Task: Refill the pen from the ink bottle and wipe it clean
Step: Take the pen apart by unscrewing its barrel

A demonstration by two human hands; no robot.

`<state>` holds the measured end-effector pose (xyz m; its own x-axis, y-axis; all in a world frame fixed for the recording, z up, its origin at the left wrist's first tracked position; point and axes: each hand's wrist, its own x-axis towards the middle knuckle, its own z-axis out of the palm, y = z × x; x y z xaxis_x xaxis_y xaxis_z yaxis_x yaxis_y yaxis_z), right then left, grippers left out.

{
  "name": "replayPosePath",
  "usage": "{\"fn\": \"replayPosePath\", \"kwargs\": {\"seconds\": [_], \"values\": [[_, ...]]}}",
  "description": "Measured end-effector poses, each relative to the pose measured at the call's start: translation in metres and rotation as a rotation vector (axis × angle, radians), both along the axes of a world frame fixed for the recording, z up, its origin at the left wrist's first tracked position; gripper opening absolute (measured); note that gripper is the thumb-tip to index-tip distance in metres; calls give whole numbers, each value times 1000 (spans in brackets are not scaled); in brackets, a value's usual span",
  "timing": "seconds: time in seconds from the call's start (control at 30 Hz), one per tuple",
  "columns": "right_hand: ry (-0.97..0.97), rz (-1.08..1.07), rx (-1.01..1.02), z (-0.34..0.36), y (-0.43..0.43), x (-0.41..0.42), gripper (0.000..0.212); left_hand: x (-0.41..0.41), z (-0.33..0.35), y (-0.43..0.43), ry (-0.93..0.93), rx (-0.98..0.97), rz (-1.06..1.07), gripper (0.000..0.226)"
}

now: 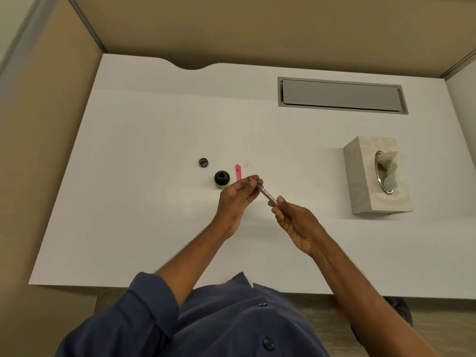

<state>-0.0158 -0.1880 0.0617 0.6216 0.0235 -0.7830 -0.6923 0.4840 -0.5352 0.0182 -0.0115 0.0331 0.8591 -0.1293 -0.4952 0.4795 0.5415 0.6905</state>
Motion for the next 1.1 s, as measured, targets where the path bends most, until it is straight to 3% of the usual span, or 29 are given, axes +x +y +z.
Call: {"fn": "replayPosePath", "kwargs": {"seconds": [0.2,0.37,0.5,0.63,0.77,1.1], "values": [[-157,-40,-179,8,14,0,13,2,17,-5,0,12,144,14],[-398,77,-472,18,16,-2,11,7,29,-10,19,-4,203,10],[-464,221,-622,26,12,2,18,8,31,-9,-1,-112,130,14],[-463,419,-467,29,6,5,31,13,33,-3,-70,-71,-35,24],[-389,515,-151,36,-1,10,31,18,40,6,-137,-40,-201,30],[-87,331,472,47,-7,17,34,22,51,8,-214,-126,-260,33]]}}
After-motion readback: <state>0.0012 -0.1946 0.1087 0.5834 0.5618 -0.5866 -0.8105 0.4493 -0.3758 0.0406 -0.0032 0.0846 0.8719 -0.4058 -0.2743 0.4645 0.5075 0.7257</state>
